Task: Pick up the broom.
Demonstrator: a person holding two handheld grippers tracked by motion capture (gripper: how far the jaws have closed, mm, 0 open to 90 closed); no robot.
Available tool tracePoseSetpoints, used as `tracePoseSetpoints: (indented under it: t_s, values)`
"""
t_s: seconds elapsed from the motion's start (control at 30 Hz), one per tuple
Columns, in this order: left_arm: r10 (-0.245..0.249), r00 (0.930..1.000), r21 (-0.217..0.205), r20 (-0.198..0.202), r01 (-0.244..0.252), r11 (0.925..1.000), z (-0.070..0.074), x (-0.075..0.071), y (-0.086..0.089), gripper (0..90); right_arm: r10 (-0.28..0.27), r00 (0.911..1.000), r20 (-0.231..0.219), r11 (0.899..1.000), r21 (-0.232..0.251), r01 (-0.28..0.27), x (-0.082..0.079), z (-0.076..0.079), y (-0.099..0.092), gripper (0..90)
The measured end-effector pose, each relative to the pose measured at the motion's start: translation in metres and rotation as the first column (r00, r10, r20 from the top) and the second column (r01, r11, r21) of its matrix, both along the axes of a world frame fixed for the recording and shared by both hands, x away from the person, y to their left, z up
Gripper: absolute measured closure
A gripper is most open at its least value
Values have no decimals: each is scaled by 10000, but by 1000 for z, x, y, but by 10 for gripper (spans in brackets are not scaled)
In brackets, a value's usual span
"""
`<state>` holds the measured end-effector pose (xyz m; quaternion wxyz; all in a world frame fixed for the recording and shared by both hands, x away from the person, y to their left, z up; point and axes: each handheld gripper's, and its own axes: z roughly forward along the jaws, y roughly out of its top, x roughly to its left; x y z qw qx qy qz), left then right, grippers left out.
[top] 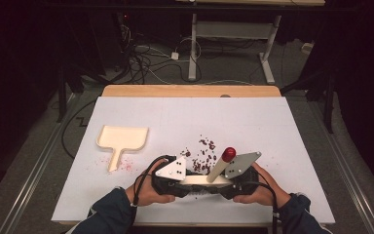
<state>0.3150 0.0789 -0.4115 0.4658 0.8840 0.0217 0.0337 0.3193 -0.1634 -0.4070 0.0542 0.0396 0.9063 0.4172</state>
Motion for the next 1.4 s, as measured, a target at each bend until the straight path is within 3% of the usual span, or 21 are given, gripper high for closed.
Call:
tracePoseSetpoints:
  t_s: [0.2, 0.27, 0.33, 0.37, 0.4, 0.47, 0.6, 0.63, 0.67, 0.7, 0.77, 0.87, 0.97, 1.0, 1.03, 1.07, 1.2, 1.23, 1.3, 1.37, 1.4]
  values:
    - [125, 9994, 8, 308, -125, 9999, 3, 0, 2, 588, -31, 9996, 294, 10000, 20, 31, -3, 4, 0, 659]
    - [480, 9971, -5, 586, -481, 9988, 6, -1, 6, 563, -86, 9992, 399, 10000, 4, 86, -3, 5, 0, 666]
    - [627, 9963, -39, 584, -626, 9980, 7, 0, 8, 506, -170, 9987, 478, 9999, 38, 168, 0, 6, -3, 670]
    - [772, 9949, -33, 647, -771, 9970, 8, 1, 11, 467, -398, 9983, 416, 9992, 25, 398, 0, 6, -5, 671]
    - [1313, 9874, -108, 887, -1308, 9913, 11, 2, 16, 426, -544, 9975, 447, 9985, 14, 544, 1, 7, -7, 673]
    - [1623, 9825, -253, 911, -1607, 9867, 12, 2, 19, 371, -677, 9964, 503, 9977, 21, 677, 3, 7, -9, 673]
    - [2889, 9446, -519, 1558, -2843, 9573, 17, 2, 31, 233, -1660, 9844, 578, 9859, 293, 1645, 9, 14, -23, 673]
    - [3401, 9246, -714, 1712, -3327, 9403, 18, 2, 40, 232, -1866, 9801, 677, 9822, 339, 1847, 11, 15, -26, 673]
    - [3401, 9246, -714, 1712, -3327, 9403, 18, 2, 40, 222, -1866, 9801, 677, 9822, 339, 1847, 11, 15, -26, 673]
    - [3665, 9121, -765, 1837, -3585, 9304, 18, 1, 44, 208, -2370, 9680, 823, 9713, 417, 2343, 13, 18, -31, 674]
    - [4065, 8935, -916, 1908, -3961, 9136, 17, 0, 53, 206, -2579, 9623, 863, 9659, 454, 2548, 15, 19, -34, 673]
    - [4658, 8572, -933, 2195, -4568, 8847, 14, -2, 68, 204, -3367, 9366, 971, 9413, 584, 3324, 19, 23, -46, 674]
    - [5154, 8256, -949, 2296, -5080, 8561, 8, -3, 85, 202, -3641, 9268, 919, 9308, 704, 3587, 20, 24, -52, 674]
    - [5288, 8175, -800, 2283, -5255, 8470, 5, -4, 90, 202, -3840, 9184, 948, 9227, 751, 3780, 21, 25, -55, 674]
    - [5418, 8077, -717, 2325, -5413, 8377, 1, -4, 94, 202, -4176, 9024, 1063, 9083, 765, 4113, 23, 27, -60, 674]
    - [5519, 8019, -627, 2289, -5536, 8304, -3, -4, 99, 202, -4176, 9024, 1063, 9083, 765, 4113, 23, 27, -60, 674]
    - [5838, 7812, -243, 2212, -5940, 8041, -16, -6, 113, 202, -4653, 8786, 1078, 8844, 987, 4562, 27, 31, -72, 674]
    - [5883, 7771, -101, 2238, -6017, 7987, -18, -6, 116, 203, -4921, 8634, 1113, 8697, 1045, 4823, 29, 32, -76, 674]
    - [5966, 7705, 79, 2246, -6137, 7895, -23, -9, 119, 203, -4985, 8601, 1080, 8662, 1018, 4893, 29, 32, -79, 674]
    - [6111, 7611, 139, 2175, -6285, 7777, -27, -11, 123, 203, -5233, 8454, 1071, 8514, 1075, 5134, 31, 32, -84, 674]
    - [6205, 7552, 147, 2112, -6372, 7706, -29, -12, 125, 203, -5256, 8442, 1051, 8500, 1057, 5160, 32, 32, -85, 674]
